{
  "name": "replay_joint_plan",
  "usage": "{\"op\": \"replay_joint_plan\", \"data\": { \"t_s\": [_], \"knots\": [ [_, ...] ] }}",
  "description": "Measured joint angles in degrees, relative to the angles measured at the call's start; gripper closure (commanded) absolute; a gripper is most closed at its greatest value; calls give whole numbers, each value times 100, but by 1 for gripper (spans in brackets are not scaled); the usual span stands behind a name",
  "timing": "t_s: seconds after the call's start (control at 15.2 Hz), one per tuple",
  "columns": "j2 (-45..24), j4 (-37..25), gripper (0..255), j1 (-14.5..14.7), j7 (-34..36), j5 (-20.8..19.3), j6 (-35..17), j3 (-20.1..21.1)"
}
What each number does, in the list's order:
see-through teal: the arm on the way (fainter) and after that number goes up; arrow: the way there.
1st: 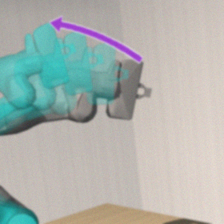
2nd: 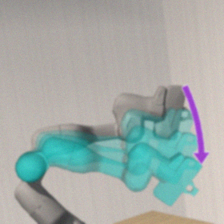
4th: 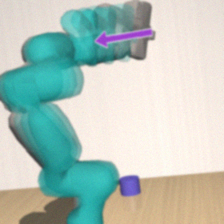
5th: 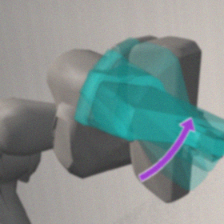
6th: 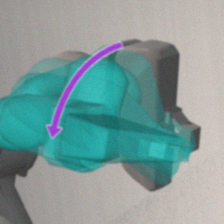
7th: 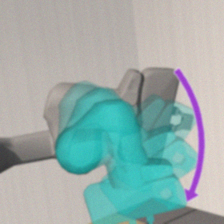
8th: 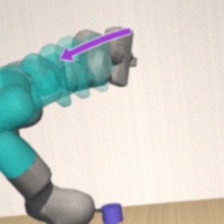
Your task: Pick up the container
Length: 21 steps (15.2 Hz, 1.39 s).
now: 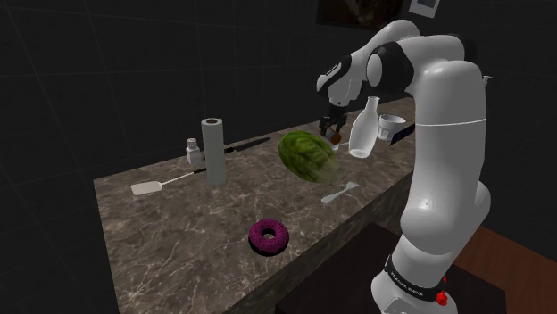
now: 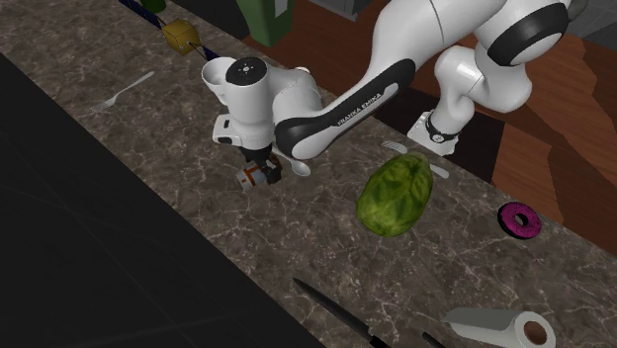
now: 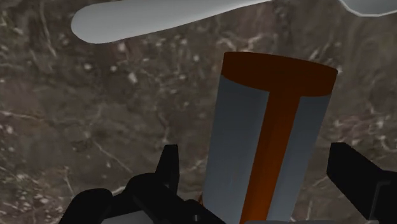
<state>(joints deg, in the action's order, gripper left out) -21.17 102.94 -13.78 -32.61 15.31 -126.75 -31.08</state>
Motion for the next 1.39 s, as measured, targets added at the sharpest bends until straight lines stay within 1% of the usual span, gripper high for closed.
{"op": "replay_joint_plan", "data": {
  "t_s": [0.73,1.39],
  "knots": [
    [16,-7,255,5,9,-10,15,-6],
    [271,-413,255,49,156,-222,638,-101]
  ]
}}
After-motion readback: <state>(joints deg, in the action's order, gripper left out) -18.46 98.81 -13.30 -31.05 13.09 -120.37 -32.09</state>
